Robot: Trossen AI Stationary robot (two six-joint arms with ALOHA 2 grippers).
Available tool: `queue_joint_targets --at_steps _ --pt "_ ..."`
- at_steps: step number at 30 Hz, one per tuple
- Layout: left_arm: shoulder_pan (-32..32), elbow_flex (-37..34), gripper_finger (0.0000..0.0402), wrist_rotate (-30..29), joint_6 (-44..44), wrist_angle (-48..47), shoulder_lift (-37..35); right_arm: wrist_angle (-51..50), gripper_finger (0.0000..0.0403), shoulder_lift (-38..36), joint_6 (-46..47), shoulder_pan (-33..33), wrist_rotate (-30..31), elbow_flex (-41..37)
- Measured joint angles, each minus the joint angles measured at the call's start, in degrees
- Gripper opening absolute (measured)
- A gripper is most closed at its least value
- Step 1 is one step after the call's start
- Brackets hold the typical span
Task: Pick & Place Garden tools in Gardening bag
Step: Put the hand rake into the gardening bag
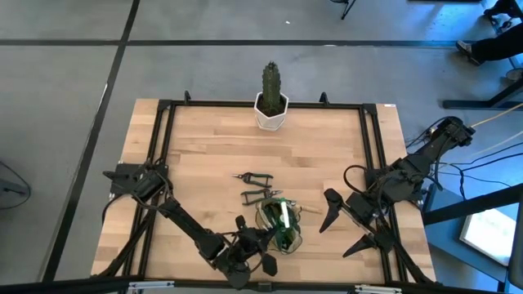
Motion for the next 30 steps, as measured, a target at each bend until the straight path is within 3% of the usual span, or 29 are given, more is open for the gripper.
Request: queue_joint_targets --at_steps 3,6,16,30 --pt "0.0 0.0 0.0006 0.4 0.8 0.6 0.0 0.0 0.0367 0.0 0.3 -0.4 0.1 0.0" --pt "0.0 0.0 0.0009 2.9 -4.3 -0.9 0.0 0.0 0.0367 0.0 0.3 -0.9 0.1 0.0" --pt "-2.2 0.0 0.0060 3.2 -4.7 2.2 0.0 0.0 0.0367 0.0 1.0 -2.3 0.1 0.0" --pt "-3.5 1.2 0.0178 1.3 -3.9 7.3 0.0 0.0 0.0367 0.0 2.9 -2.3 0.1 0.0"
